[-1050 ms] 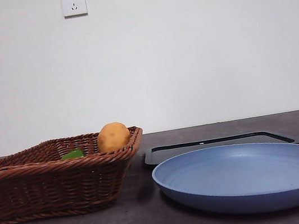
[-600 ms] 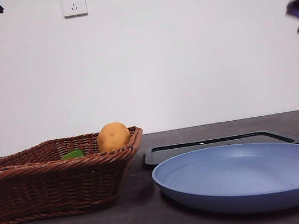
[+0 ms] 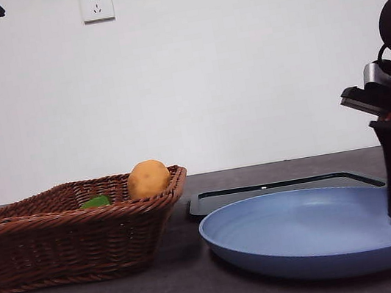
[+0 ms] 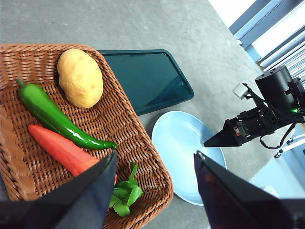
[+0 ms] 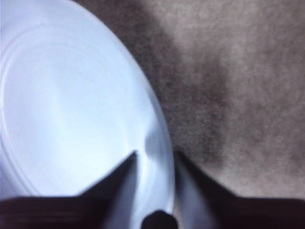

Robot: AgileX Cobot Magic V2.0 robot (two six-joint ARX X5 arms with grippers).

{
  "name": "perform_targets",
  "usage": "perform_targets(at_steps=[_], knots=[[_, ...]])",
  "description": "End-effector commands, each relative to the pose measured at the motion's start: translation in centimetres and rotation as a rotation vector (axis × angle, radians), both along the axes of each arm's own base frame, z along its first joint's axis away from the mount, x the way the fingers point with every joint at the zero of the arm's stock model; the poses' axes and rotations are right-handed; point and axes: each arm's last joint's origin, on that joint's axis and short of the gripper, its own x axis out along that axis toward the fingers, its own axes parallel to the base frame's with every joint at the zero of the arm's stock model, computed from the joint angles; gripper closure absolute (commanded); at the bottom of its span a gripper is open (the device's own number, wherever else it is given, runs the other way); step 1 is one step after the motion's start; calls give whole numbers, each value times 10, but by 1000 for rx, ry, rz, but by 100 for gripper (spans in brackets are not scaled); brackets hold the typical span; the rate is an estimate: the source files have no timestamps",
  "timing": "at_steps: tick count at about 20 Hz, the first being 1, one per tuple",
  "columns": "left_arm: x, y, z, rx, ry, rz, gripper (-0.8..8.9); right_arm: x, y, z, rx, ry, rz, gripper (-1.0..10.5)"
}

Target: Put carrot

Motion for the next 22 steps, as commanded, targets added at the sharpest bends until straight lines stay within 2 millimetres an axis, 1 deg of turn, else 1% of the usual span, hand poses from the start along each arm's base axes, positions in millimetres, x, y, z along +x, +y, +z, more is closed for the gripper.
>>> perform_targets(at_steps=[1,3,5,8,12,14,17,20,22], knots=[[1,-1,4,-1,-14,-12,527,4,2,-1,1,5,-9,942],[1,-3,4,-4,-13,-26,518,2,-1,3,3,1,-15,941],[0,-7,4,-21,9,-33,467,-2,-2,12,7,-17,-17,941],[-1,-19,4,-29,47,-35,424,-15,-5,34,13,-69,-12,941],[2,-41,-4,109,95,87,424,-36,-10,65,-1,-185,-21,941],[10,-55,-16,155,164,121,424,-45,-13,78,-29,-248,-39,941],[29,-77,-46,241,293,110,424,-55,-16,90,-17,-309,-48,941],[50,-93,-77,318,392,132,424,-58,-17,94,-14,-334,-46,941],[62,-101,-90,365,430,137,424,-59,-18,93,-19,-328,-38,941]])
